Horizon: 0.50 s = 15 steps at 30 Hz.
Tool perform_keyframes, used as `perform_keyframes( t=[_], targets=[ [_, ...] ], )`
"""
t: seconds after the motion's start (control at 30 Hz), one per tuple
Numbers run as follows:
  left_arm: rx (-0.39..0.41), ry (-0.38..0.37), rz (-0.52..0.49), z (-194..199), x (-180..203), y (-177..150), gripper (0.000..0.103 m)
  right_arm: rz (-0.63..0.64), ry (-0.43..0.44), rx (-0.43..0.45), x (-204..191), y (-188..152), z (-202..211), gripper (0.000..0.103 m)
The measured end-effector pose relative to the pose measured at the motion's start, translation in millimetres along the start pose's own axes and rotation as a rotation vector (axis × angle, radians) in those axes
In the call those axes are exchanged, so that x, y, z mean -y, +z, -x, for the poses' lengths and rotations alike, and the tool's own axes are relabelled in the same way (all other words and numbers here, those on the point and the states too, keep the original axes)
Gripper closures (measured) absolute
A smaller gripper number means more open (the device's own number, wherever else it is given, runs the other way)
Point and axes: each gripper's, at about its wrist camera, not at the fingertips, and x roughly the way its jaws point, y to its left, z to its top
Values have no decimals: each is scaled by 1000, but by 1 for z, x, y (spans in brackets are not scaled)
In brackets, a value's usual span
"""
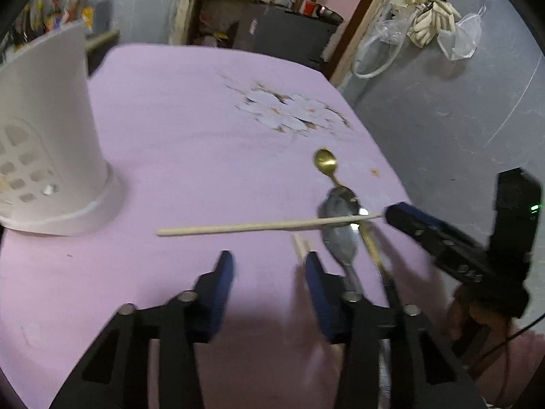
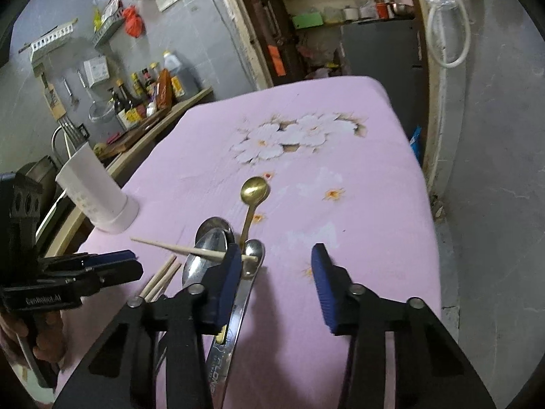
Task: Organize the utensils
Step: 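Grasp another wooden chopstick with the left tool while the right tool reaches the spoons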
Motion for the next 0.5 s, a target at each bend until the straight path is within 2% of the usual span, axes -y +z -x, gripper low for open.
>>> perform_keyframes(
  t=[0.07,0.17,0.3,0.4,0.5],
  targets=[
    [-24,-43,37,-2,-1,1,77,4,6,-11,-2,-1,-2,68],
    [-59,-69,38,-6,5,-1,82,5,14,-17,-2,-2,-2,68],
    [-72,-68,28,-10,11,-3,84,0,24,-29,0,-3,-4,68],
    [-108,-121,51,-16,8,-2,86,7,32,-39,-1,-3,-6,68],
    [-108,-129,43,-19,10,1,86,14,43,-46,-1,-1,-8,68]
  ],
)
